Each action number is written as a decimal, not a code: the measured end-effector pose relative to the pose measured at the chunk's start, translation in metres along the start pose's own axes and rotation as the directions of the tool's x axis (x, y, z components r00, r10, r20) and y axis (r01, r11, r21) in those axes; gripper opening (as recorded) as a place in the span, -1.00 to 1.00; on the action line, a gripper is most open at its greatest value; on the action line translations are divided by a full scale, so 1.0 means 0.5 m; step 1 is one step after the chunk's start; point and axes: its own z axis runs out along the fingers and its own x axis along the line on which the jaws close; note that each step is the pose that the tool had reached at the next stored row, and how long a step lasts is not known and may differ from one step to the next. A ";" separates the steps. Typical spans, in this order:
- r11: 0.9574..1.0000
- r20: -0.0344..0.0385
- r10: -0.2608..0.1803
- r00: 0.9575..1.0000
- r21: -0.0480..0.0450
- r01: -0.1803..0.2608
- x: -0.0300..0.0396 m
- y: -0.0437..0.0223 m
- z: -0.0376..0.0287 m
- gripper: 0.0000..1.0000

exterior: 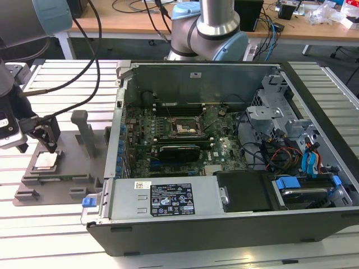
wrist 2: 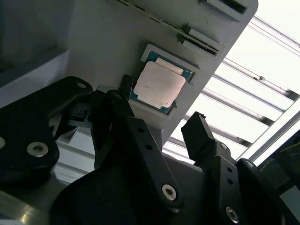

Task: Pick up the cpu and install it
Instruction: 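Pick up the cpu and move it towards the insertion slot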

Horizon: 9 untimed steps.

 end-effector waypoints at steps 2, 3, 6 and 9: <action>1.000 0.000 0.000 1.000 0.000 0.000 0.000 0.000 0.004 0.39; 1.000 0.000 0.000 1.000 0.000 0.000 0.000 -0.002 0.007 0.39; 1.000 0.000 -0.001 1.000 0.006 0.001 0.000 -0.006 0.011 0.39; 0.999 0.002 -0.012 1.000 0.035 0.012 -0.003 -0.006 0.016 0.39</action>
